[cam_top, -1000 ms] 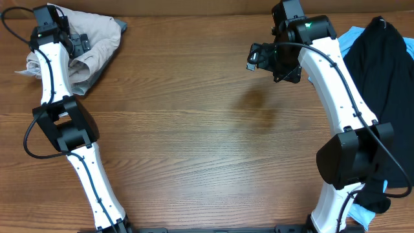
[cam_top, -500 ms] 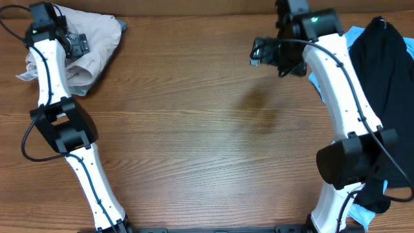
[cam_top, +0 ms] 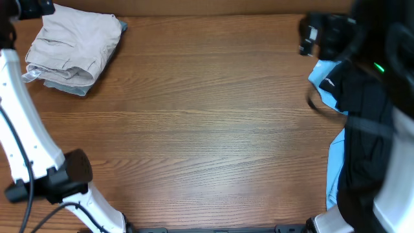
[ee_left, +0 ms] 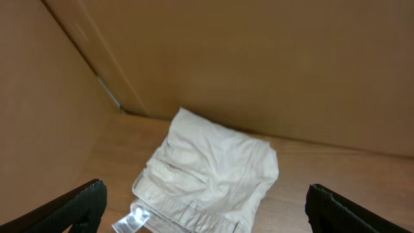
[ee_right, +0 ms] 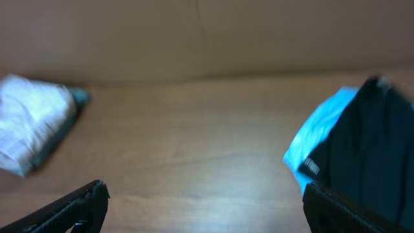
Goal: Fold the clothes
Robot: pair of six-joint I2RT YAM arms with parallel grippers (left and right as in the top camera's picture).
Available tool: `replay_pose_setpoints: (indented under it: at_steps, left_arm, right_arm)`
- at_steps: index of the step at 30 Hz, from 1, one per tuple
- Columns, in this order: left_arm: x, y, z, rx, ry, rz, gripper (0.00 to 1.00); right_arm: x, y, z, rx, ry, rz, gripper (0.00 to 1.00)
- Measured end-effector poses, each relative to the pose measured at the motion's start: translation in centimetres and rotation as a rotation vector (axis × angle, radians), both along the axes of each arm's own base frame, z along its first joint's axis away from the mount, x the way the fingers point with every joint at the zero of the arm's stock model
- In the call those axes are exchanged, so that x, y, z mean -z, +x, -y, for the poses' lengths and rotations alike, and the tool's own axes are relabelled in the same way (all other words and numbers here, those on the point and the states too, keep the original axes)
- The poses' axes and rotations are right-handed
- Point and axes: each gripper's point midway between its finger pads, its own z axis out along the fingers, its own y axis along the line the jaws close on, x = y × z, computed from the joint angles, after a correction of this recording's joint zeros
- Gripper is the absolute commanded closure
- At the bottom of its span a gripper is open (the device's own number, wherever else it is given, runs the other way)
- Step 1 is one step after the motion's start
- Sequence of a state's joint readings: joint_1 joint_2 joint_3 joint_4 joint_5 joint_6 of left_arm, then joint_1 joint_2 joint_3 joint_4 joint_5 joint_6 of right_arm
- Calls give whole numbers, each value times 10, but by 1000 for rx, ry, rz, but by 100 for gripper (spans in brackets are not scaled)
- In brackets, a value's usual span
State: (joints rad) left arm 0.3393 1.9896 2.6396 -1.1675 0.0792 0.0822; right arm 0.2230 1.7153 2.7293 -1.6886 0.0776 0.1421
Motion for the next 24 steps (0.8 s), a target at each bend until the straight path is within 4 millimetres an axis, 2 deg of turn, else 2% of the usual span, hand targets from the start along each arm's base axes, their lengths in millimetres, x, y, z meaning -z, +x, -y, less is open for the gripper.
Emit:
replay_pose_setpoints:
  at_steps: [2,5,10,15,24]
  left_arm:
    - [-6,-4,2,3,2,11,0]
    - [4,-1,1,6,-9,-14,0]
    - [25,9,-2,6,-25,-59,0]
    - [27,10,-2,7,-27,-63,0]
    - [27,10,-2,7,-27,-64,0]
  right_arm:
    - [-21,-23,6,-3,3,70,0]
    - [-43,-53,13,-5,13,149,0]
    - [-61,-81,19,-8,22,219,0]
    - [-65,-88,21,-10,23,235,0]
    - [-61,-83,19,-16,22,220,0]
